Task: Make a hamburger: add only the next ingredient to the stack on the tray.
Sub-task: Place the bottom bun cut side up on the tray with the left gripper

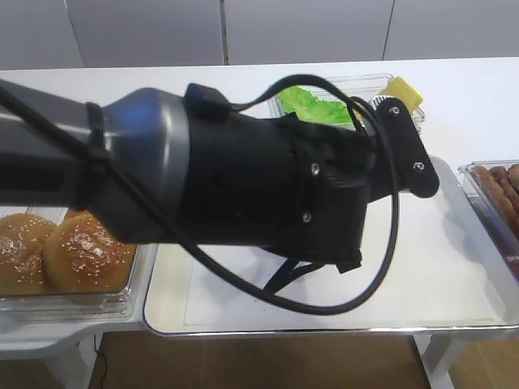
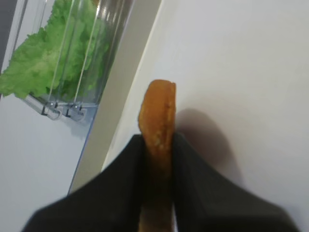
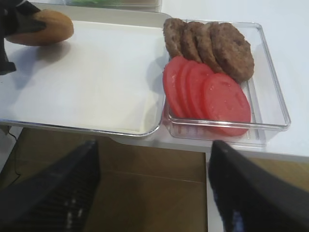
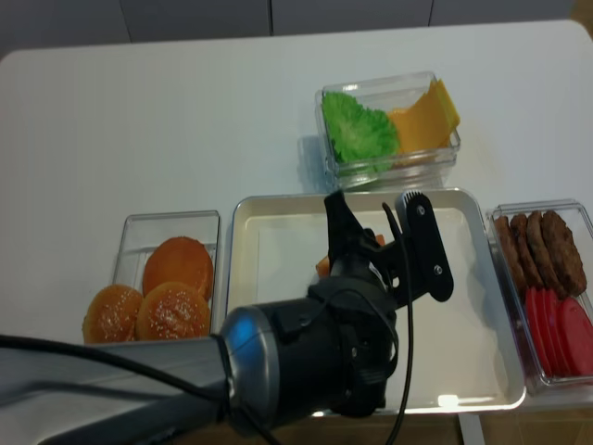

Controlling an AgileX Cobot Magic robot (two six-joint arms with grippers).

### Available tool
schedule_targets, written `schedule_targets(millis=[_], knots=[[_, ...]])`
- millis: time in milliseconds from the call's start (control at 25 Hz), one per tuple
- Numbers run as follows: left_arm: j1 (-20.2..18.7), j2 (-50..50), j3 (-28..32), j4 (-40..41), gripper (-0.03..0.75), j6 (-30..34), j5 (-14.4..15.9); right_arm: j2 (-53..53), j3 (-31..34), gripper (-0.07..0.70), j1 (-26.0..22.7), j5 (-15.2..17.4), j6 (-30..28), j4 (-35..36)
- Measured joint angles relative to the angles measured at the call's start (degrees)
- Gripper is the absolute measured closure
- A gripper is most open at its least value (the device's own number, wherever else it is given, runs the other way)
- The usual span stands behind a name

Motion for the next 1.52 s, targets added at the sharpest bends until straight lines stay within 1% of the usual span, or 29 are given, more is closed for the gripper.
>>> schedule_targets(millis=[480,760,920,1040,1240,1320,1400,1520], knots=[[-0.2,0.8,-0.1,0.6,0.6,-0.8,0.0,0.0,0.0,0.101,0.0,0.0,0.0,0.0],[-1.7,0.8,-0.1,0.6,0.597,-0.8,0.2,0.0,0.0,0.101,0.0,0.0,0.0,0.0],[-2.3,0.8,-0.1,0.6,0.576,-0.9,0.2,0.0,0.0,0.101,0.0,0.0,0.0,0.0],[-2.4,0.9,-0.1,0.5,0.529,-1.0,0.2,0.0,0.0,0.101,0.0,0.0,0.0,0.0],[-2.4,0.9,-0.1,0.2,0.374,-1.1,0.1,0.0,0.0,0.101,0.0,0.0,0.0,0.0],[-2.4,0.9,-0.3,0.2,0.33,-1.1,0.1,0.0,0.0,0.101,0.0,0.0,0.0,0.0],[-2.4,0.9,-0.4,0.2,0.302,-1.1,0.0,0.0,0.0,0.101,0.0,0.0,0.0,0.0],[-2.4,0.9,-0.6,-0.1,0.284,-1.1,0.0,0.0,0.0,0.101,0.0,0.0,-0.1,0.0]])
